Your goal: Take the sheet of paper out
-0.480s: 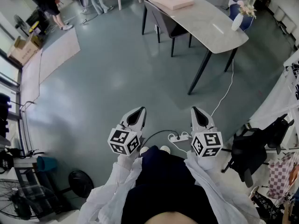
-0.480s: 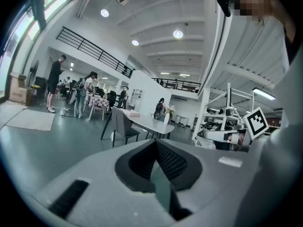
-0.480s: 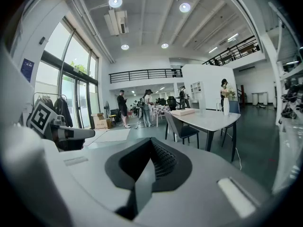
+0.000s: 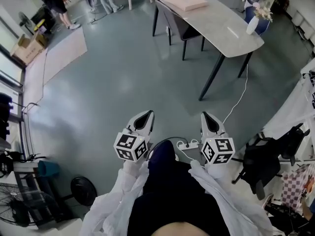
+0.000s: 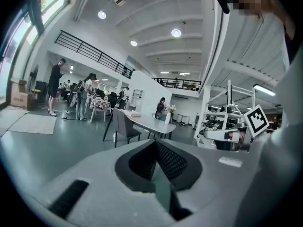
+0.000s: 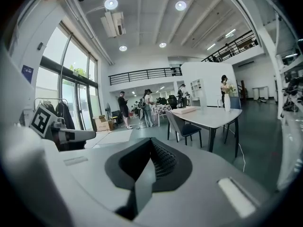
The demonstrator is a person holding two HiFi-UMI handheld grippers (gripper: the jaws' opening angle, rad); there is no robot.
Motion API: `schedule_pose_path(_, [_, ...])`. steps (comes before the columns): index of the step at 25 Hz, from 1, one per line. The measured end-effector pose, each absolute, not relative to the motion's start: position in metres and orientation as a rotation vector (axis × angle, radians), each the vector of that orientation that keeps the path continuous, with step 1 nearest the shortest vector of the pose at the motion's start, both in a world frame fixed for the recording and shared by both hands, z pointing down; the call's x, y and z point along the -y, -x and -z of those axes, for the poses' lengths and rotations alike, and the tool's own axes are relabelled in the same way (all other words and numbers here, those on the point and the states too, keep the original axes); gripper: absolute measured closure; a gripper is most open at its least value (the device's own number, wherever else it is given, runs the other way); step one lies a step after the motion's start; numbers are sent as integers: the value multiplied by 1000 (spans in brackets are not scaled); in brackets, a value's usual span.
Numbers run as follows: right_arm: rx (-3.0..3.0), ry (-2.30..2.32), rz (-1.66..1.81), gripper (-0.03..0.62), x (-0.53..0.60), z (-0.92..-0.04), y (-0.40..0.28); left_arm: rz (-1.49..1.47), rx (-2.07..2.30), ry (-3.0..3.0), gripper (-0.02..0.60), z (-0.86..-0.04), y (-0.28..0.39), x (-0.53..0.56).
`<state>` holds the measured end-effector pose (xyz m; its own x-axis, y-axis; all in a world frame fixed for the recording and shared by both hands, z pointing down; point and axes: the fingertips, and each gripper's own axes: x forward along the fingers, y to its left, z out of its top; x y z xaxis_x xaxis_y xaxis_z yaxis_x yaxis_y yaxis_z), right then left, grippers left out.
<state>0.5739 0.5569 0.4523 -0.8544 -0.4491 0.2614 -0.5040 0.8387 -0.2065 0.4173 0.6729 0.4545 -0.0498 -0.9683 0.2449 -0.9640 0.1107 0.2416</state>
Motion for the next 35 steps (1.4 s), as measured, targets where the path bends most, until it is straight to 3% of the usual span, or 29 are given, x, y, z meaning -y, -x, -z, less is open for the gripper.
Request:
schedule_pose_path(3, [2831, -707, -426, 569, -555, -448, -567, -7, 2064, -1885, 583, -454, -414, -670])
schedule_pose_path(8, [2850, -647, -433, 489, -556, -447, -554, -5, 2061, -1884, 583, -454, -411, -665])
schedule_pose_path(12, [2862, -611, -468, 384, -551, -448, -542, 2, 2055, -1882, 583, -456, -404, -660])
schedule_pose_path(15, [2862, -590, -463, 350, -540, -448, -531, -5, 2053, -1879, 583, -459, -393, -649])
schedule_pose_path(35, [2849, -635, -463, 345, -388, -426, -378, -1, 2008, -1944, 583, -435, -240, -486])
